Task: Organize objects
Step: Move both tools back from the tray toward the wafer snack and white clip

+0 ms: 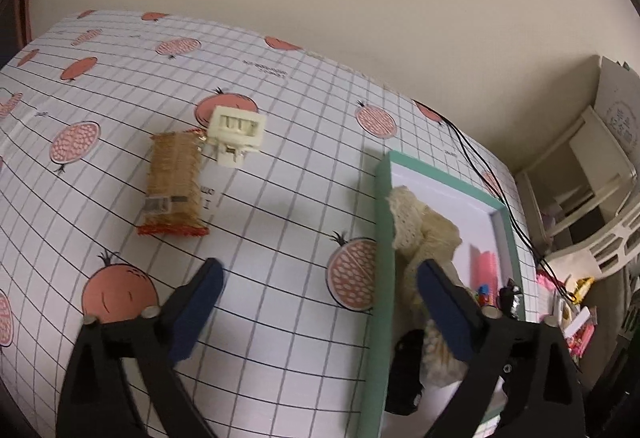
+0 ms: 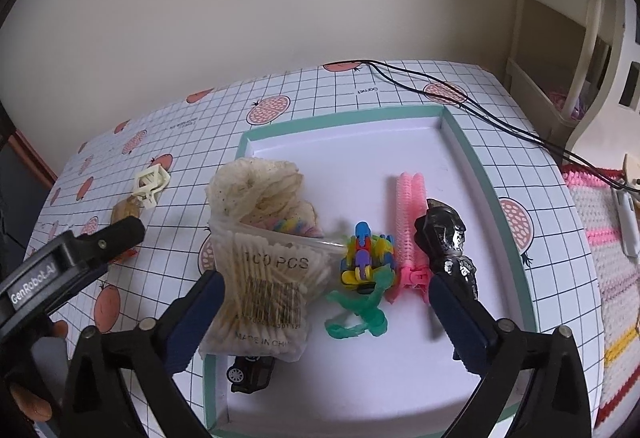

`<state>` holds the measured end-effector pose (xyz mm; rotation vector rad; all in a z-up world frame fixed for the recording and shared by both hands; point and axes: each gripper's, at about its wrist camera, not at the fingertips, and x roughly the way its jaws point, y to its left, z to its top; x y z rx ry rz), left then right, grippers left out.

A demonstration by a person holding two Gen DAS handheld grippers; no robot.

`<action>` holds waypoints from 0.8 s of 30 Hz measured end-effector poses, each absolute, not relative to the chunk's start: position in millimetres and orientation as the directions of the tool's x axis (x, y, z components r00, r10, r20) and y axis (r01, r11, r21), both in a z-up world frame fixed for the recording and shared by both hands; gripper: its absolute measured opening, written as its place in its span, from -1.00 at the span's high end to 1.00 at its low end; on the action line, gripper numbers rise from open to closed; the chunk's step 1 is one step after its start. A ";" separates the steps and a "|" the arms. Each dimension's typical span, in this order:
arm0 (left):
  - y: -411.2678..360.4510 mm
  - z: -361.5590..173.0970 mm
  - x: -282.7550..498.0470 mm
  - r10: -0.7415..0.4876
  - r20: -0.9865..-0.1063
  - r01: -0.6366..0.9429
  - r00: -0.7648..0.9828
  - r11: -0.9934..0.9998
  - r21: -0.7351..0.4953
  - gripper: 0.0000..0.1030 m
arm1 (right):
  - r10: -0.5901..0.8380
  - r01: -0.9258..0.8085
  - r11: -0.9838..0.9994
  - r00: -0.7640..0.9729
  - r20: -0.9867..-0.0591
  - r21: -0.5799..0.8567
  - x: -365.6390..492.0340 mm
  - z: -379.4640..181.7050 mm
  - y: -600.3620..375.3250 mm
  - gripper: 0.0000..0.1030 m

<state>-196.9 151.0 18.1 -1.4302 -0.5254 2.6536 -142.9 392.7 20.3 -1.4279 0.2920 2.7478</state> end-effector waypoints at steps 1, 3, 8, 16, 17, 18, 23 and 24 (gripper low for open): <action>150.0 18.6 -196.2 0.224 -0.793 0.093 -0.566 -0.939 -0.332 -1.00 | -0.059 -0.115 -0.982 -0.580 -0.813 0.153 -143.1 20.2 392.5 -1.00; 147.3 20.4 -195.1 0.208 -0.790 0.101 -0.577 -0.941 -0.322 -1.00 | -0.059 -0.116 -0.981 -0.582 -0.811 0.154 -143.5 20.4 392.6 -1.00; 139.5 22.7 -195.0 0.193 -0.784 0.115 -0.590 -0.941 -0.319 -1.00 | -0.061 -0.112 -0.981 -0.584 -0.809 0.155 -143.9 20.7 390.1 -1.00; 126.4 22.6 -195.6 0.182 -0.786 0.132 -0.591 -0.939 -0.317 -1.00 | -0.062 -0.104 -0.983 -0.597 -0.800 0.153 -146.0 23.4 385.5 -1.00; 124.1 23.5 -195.5 0.178 -0.785 0.134 -0.593 -0.940 -0.315 -1.00 | -0.063 -0.102 -0.983 -0.599 -0.798 0.154 -146.1 23.9 384.6 -1.00; 122.4 24.2 -195.0 0.176 -0.785 0.136 -0.593 -0.940 -0.314 -1.00 | -0.060 -0.100 -0.984 -0.602 -0.796 0.150 -146.5 24.8 382.9 -1.00; 110.1 29.2 -193.6 0.160 -0.780 0.151 -0.605 -0.939 -0.310 -1.00 | -0.058 -0.094 -0.985 -0.617 -0.785 0.147 -149.1 29.8 376.0 -1.00; 106.6 29.9 -193.3 0.158 -0.780 0.153 -0.606 -0.938 -0.309 -1.00 | -0.059 -0.092 -0.985 -0.620 -0.783 0.147 -149.7 30.7 374.5 -1.00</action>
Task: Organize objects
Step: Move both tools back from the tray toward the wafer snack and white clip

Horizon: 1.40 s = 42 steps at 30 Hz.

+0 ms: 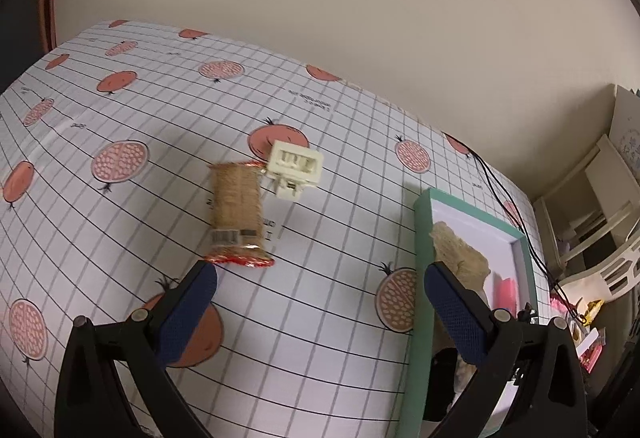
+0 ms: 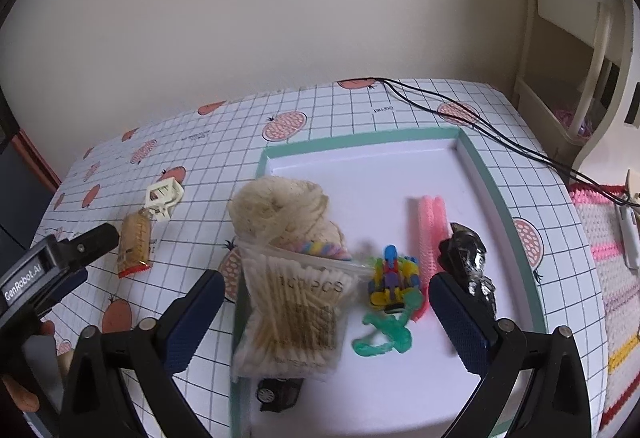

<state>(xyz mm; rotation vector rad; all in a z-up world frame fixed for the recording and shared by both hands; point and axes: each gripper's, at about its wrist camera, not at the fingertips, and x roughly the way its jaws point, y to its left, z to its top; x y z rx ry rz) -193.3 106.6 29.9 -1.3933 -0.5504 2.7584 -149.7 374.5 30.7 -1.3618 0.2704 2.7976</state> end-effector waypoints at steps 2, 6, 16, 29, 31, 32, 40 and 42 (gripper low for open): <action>99.4 31.0 -192.4 0.150 -0.780 0.163 -0.607 -0.938 -0.307 -1.00 | -0.062 -0.086 -0.986 -0.623 -0.780 0.146 -151.1 31.9 370.2 -1.00; 84.3 32.9 -191.6 0.133 -0.782 0.181 -0.609 -0.937 -0.300 -1.00 | -0.064 -0.062 -0.989 -0.629 -0.775 0.133 -153.9 34.3 357.1 -1.00; 52.3 34.5 -191.2 0.126 -0.778 0.225 -0.616 -0.918 -0.326 -1.00 | -0.091 -0.022 -0.990 -0.646 -0.758 0.138 -160.0 36.2 324.9 -1.00; 21.2 30.3 -198.5 0.112 -0.773 0.220 -0.624 -0.925 -0.311 -1.00 | -0.148 0.029 -0.985 -0.653 -0.742 0.171 -167.1 30.9 280.7 -1.00; 22.6 29.4 -200.1 0.117 -0.776 0.218 -0.620 -0.924 -0.314 -1.00 | -0.156 0.044 -0.985 -0.649 -0.745 0.168 -169.0 28.4 272.5 -1.00; 23.2 28.4 -201.0 0.121 -0.778 0.219 -0.617 -0.923 -0.317 -1.00 | -0.157 0.046 -0.985 -0.648 -0.745 0.168 -169.4 27.5 270.8 -1.00; 27.6 11.1 -214.2 0.117 -0.818 0.220 -0.563 -0.933 -0.284 -1.00 | -0.169 0.082 -0.985 -0.629 -0.759 0.151 -180.6 16.5 254.4 -1.00; 25.4 6.6 -218.5 0.108 -0.827 0.233 -0.552 -0.932 -0.277 -1.00 | -0.169 0.092 -0.985 -0.626 -0.761 0.143 -184.1 14.7 251.6 -0.99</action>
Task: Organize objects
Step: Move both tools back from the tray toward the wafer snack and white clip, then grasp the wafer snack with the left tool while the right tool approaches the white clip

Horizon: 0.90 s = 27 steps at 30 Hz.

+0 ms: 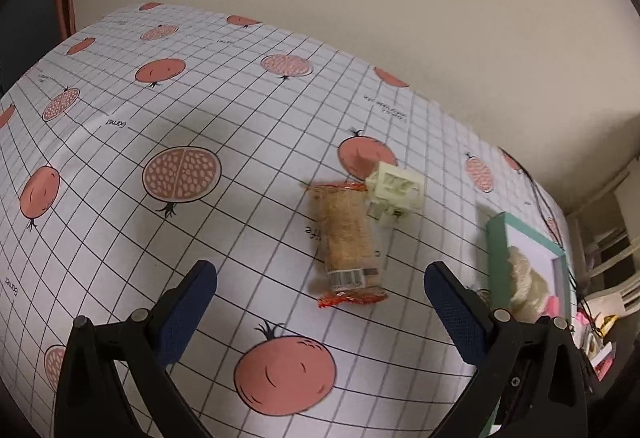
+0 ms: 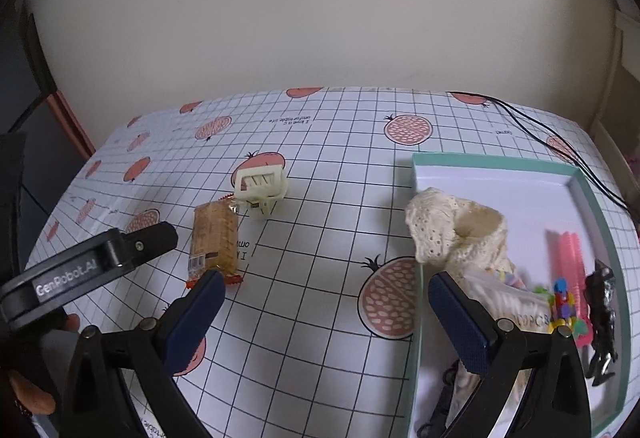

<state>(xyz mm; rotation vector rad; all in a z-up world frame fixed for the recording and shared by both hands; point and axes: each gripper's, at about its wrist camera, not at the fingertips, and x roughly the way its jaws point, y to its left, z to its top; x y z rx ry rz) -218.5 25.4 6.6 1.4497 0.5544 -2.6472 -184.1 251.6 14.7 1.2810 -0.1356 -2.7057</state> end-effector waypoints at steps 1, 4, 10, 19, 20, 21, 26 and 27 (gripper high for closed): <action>23.7 3.9 -220.8 0.114 -0.829 0.236 -0.548 -0.929 -0.284 -1.00 | -0.169 0.094 -0.986 -0.625 -0.762 0.141 -186.0 14.0 250.6 -0.99; 18.8 -5.2 -226.6 0.132 -0.826 0.242 -0.547 -0.920 -0.308 -1.00 | -0.153 0.092 -0.988 -0.629 -0.762 0.123 -193.0 13.3 249.1 -0.98; 17.5 -15.1 -236.8 0.138 -0.826 0.249 -0.546 -0.915 -0.317 -1.00 | -0.123 0.070 -0.992 -0.642 -0.757 0.101 -207.4 13.8 251.7 -0.92; 32.3 -27.9 -248.9 0.130 -0.831 0.202 -0.541 -0.939 -0.279 -0.90 | -0.088 0.027 -0.995 -0.649 -0.756 0.093 -229.3 12.0 263.5 -0.88; 33.1 -29.3 -249.3 0.124 -0.832 0.200 -0.541 -0.942 -0.270 -0.90 | -0.079 0.022 -0.996 -0.642 -0.762 0.084 -231.8 9.0 263.8 -0.85; 34.0 -30.9 -249.6 0.118 -0.833 0.198 -0.540 -0.944 -0.263 -0.89 | -0.071 0.018 -0.997 -0.636 -0.768 0.078 -234.1 6.0 264.3 -0.83; 37.3 -36.8 -252.4 0.091 -0.840 0.188 -0.535 -0.956 -0.223 -0.78 | -0.067 0.027 -0.998 -0.628 -0.775 0.064 -243.4 1.8 260.4 -0.83; 38.0 -37.1 -252.8 0.081 -0.841 0.188 -0.534 -0.959 -0.212 -0.75 | -0.069 0.034 -0.998 -0.628 -0.775 0.061 -247.0 2.5 257.7 -0.83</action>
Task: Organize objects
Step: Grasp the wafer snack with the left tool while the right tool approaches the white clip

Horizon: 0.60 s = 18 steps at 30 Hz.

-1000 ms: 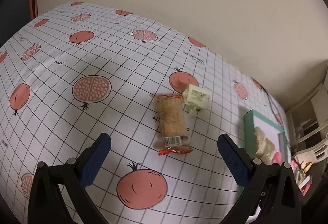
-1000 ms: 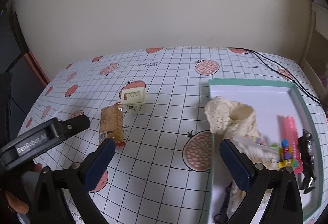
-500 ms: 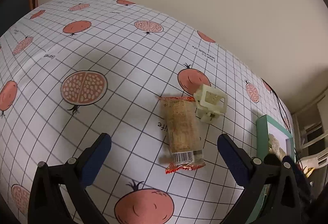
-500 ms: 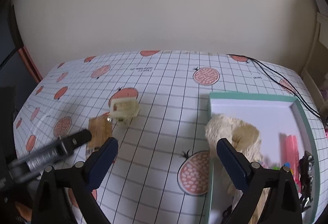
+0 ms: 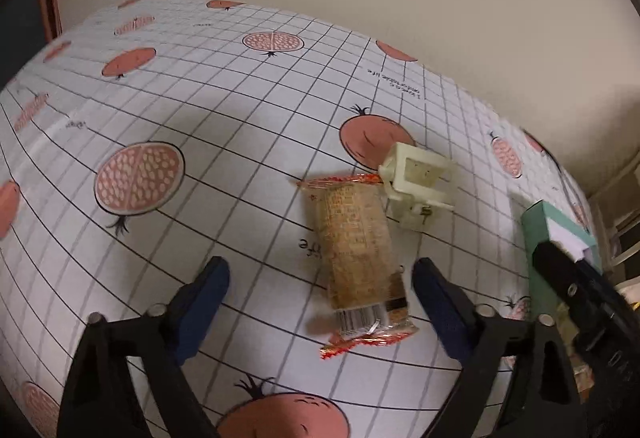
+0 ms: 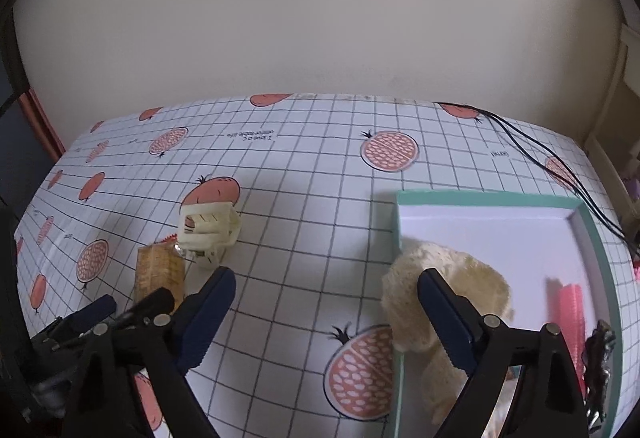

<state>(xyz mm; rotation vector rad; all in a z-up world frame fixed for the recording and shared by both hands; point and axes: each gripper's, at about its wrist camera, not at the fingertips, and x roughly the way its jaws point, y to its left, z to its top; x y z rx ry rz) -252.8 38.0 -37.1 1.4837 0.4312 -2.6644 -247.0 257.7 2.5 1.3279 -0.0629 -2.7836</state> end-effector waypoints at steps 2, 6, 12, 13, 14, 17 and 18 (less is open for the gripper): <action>35.7 -37.3 -251.7 0.080 -0.838 0.192 -0.540 -0.958 -0.215 -0.75 | -0.074 0.047 -0.997 -0.627 -0.775 0.056 -252.7 2.9 252.4 -0.83; 21.8 -37.7 -250.9 0.059 -0.835 0.221 -0.548 -0.952 -0.212 -0.75 | -0.077 0.072 -0.997 -0.616 -0.784 0.041 -264.5 -0.7 239.7 -0.83; 6.6 -36.4 -253.3 0.031 -0.829 0.255 -0.558 -0.945 -0.207 -0.75 | -0.093 0.092 -0.995 -0.594 -0.799 0.047 -279.6 -12.5 219.4 -0.83; 4.7 -36.4 -253.4 0.028 -0.829 0.257 -0.559 -0.944 -0.205 -0.75 | -0.094 0.095 -0.994 -0.592 -0.801 0.046 -282.1 -13.9 216.3 -0.83; 2.8 -36.6 -253.1 0.026 -0.827 0.257 -0.562 -0.944 -0.205 -0.75 | -0.096 0.098 -0.994 -0.589 -0.802 0.047 -284.9 -15.5 212.6 -0.83; -1.2 -37.3 -254.2 0.026 -0.822 0.249 -0.569 -0.947 -0.202 -0.70 | -0.104 0.106 -0.993 -0.580 -0.808 0.052 -292.1 -20.2 202.3 -0.83; -2.5 -37.0 -254.5 0.026 -0.820 0.248 -0.571 -0.947 -0.203 -0.65 | -0.110 0.109 -0.992 -0.577 -0.809 0.057 -295.0 -22.1 198.0 -0.83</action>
